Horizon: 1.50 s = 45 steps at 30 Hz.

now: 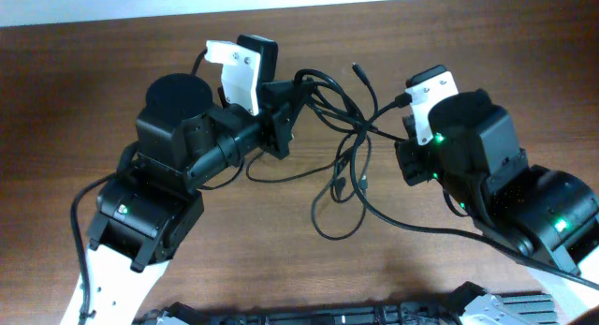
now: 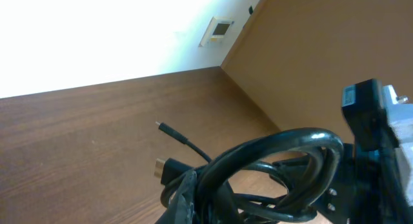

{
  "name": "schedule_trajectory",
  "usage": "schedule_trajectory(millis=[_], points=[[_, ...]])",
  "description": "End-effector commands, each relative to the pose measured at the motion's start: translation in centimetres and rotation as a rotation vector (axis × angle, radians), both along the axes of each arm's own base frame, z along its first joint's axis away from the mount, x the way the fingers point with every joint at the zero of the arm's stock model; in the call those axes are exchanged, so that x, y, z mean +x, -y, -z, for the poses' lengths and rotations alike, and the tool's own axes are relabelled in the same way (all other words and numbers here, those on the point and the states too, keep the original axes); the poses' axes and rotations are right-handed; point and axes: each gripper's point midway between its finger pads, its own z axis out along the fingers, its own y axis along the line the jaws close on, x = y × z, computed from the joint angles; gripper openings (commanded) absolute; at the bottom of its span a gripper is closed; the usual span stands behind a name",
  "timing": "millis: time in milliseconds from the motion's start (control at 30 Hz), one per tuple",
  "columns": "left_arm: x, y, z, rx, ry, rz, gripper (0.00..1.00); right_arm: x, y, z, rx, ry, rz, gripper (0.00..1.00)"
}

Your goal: Untangle cables

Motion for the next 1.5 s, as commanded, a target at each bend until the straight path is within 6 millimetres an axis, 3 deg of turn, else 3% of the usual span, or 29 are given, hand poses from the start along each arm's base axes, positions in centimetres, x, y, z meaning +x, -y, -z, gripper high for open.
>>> schedule_trajectory(millis=[0, 67, 100, 167, 267, 467, 567, 700, 833, 867, 933, 1000, 1133, 1267, 1467], points=[[0.7, -2.4, -2.1, -0.027, 0.056, -0.125, 0.00, 0.0, 1.8, -0.4, -0.056, 0.023, 0.064, 0.04], [0.8, -2.5, -2.0, -0.025, 0.056, -0.132, 0.00, -0.4, 1.6, -1.0, -0.027, 0.036, 0.045, 0.05], [0.8, -2.5, -2.1, -0.026, 0.056, -0.132, 0.00, -0.7, 1.3, -1.5, -0.005, 0.053, 0.018, 0.27], [0.8, -2.5, -2.0, -0.025, 0.056, -0.132, 0.00, -1.5, 0.1, -3.1, 0.040, 0.103, -0.084, 0.55], [0.7, -2.5, -2.0, -0.025, 0.055, -0.132, 0.00, -2.7, -1.1, -5.8, 0.116, 0.197, -0.185, 0.81], [0.8, -2.5, -1.9, -0.083, -0.012, -0.151, 0.00, -6.7, -6.2, -6.5, 0.068, 0.260, -0.680, 0.80], [0.6, -2.3, -1.9, -0.161, -0.093, -0.164, 0.00, -6.0, -7.0, -5.8, 0.055, 0.244, -0.710, 0.77], [-0.2, -1.5, -1.9, -0.180, -0.120, -0.105, 0.00, -4.3, -8.1, -5.7, 0.057, 0.251, -0.710, 0.66], [-0.5, -1.4, -1.0, -0.161, -0.158, -0.094, 0.00, -2.5, -8.9, -5.5, 0.049, 0.257, -0.697, 0.50], [-0.6, -1.4, -0.9, -0.159, -0.161, -0.095, 0.00, -2.3, -9.0, -5.3, 0.048, 0.250, -0.697, 0.33], [-0.6, -1.4, -0.9, -0.159, -0.161, -0.095, 0.00, -2.2, -9.1, -5.2, 0.056, 0.244, -0.692, 0.13], [-0.5, -1.5, -0.9, -0.159, -0.160, -0.098, 0.00, -2.2, -9.1, -5.2, 0.057, 0.245, -0.692, 0.04], [0.7, -2.9, -0.1, -0.129, -0.161, -0.205, 0.00, -3.2, -8.7, -6.5, 0.078, 0.283, -0.696, 0.04], [1.6, -4.6, 0.8, -0.090, -0.164, -0.321, 0.00, -5.9, -7.8, -9.3, 0.120, 0.382, -0.728, 0.04], [1.8, -4.9, 1.3, -0.075, -0.174, -0.344, 0.00, -9.2, -5.7, -12.1, 0.140, 0.500, -0.721, 0.04]])
